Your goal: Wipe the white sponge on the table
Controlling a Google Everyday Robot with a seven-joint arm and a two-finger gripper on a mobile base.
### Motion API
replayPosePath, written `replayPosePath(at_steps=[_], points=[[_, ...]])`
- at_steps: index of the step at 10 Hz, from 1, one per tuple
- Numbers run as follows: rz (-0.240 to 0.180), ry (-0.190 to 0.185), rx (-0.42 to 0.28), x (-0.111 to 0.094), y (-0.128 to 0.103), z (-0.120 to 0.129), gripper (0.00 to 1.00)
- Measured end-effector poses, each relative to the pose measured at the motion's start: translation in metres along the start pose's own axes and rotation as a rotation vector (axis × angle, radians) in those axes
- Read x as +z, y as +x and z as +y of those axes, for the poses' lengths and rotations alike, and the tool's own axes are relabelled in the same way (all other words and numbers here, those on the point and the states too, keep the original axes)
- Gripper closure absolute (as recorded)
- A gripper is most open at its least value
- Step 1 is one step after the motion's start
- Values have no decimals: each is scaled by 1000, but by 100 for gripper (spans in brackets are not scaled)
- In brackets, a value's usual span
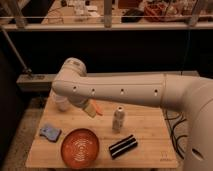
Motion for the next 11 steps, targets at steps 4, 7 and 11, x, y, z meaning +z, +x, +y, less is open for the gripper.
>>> replayPosePath(at_steps=[4,7,11], points=[[-12,9,-106,8,-18,-19,20],[-21,11,-166,16,-26,-25,20],[-24,18,-222,29,-32,-34,20]])
